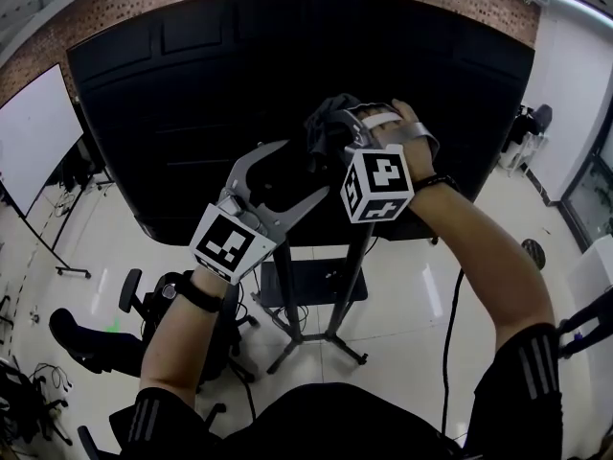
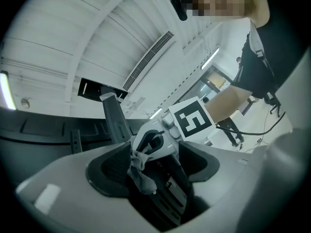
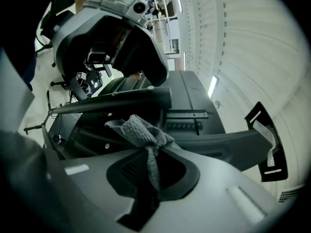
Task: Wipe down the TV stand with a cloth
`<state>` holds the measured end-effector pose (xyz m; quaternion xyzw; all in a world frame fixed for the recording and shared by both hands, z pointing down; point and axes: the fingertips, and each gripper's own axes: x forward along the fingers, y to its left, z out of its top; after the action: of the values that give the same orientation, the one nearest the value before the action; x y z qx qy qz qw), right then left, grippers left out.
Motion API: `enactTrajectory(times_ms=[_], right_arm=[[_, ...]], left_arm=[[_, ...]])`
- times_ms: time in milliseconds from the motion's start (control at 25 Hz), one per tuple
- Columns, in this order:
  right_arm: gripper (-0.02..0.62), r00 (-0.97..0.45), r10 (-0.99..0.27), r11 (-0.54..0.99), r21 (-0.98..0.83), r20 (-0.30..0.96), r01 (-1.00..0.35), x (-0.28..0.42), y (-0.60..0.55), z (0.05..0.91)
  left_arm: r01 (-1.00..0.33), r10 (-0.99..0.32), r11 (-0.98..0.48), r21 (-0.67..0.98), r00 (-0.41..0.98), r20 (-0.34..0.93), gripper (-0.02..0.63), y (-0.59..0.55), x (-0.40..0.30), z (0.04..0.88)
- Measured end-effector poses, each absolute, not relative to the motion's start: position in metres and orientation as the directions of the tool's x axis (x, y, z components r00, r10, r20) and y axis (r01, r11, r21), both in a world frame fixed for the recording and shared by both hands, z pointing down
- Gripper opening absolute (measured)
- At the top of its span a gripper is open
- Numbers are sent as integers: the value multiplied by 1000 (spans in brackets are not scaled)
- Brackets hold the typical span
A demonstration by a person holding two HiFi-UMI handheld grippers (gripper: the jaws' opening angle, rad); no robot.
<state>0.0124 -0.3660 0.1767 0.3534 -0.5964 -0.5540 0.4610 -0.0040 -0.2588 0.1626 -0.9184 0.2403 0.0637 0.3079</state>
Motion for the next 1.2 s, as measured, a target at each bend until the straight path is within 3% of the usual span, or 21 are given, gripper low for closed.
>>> enactTrajectory(times_ms=[360, 920, 1200], right_arm=[[32, -273, -943, 142, 971, 192, 194, 11, -365, 231], [32, -251, -916, 280, 948, 311, 153, 9, -368, 336], [32, -204, -928, 254, 931, 311, 262, 13, -369, 385]], left_arm=[[-510, -442, -747, -426, 860, -255, 334, -265, -11, 218], [-523, -488, -806, -278, 852, -188, 333, -279, -14, 298], [-514, -497, -829, -220, 858, -131, 331, -285, -10, 339]])
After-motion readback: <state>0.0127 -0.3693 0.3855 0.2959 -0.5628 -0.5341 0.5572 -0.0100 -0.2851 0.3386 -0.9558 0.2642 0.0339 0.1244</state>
